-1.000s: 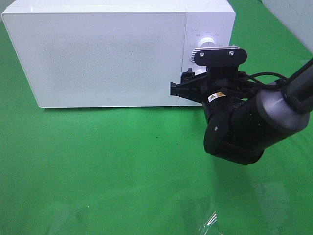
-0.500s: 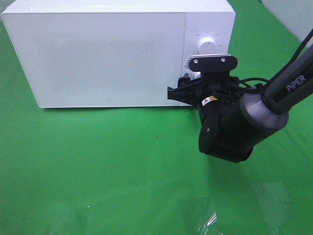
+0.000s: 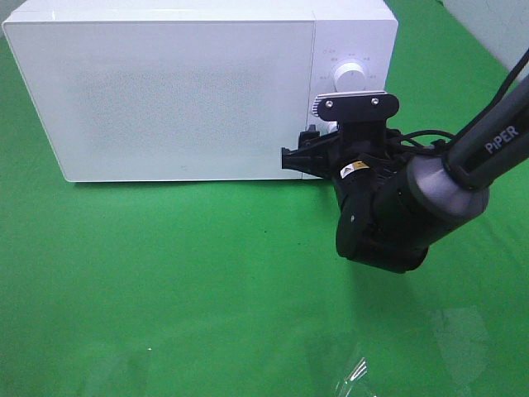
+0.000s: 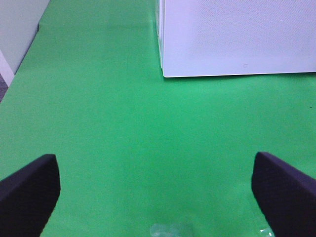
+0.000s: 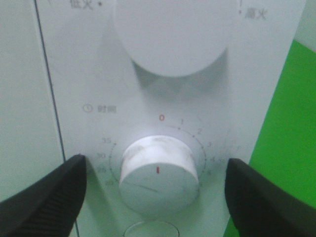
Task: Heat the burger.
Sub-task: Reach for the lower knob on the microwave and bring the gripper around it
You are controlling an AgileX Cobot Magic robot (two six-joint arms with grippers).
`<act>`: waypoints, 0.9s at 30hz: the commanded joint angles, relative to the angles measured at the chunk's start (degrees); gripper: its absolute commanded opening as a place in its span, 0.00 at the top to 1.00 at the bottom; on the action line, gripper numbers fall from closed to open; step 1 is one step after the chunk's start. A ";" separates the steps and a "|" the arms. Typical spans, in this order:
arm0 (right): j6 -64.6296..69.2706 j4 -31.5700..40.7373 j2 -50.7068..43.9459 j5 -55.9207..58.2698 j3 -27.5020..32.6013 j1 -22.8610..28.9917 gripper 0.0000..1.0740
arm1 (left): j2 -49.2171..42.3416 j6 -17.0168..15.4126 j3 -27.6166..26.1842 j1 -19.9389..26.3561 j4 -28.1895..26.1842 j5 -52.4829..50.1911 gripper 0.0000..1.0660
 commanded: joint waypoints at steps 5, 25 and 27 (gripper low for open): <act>-0.97 -0.06 -1.03 -4.07 -0.63 0.17 0.29 | -1.32 -0.34 0.29 0.17 0.17 0.06 0.03; 0.63 -2.12 -1.03 -2.75 -0.63 0.00 1.00 | -1.32 -0.34 0.29 0.17 0.17 0.06 0.03; 2.81 -2.12 -1.03 -2.75 -0.63 0.00 1.00 | -1.32 -0.34 0.29 0.17 0.17 0.06 0.03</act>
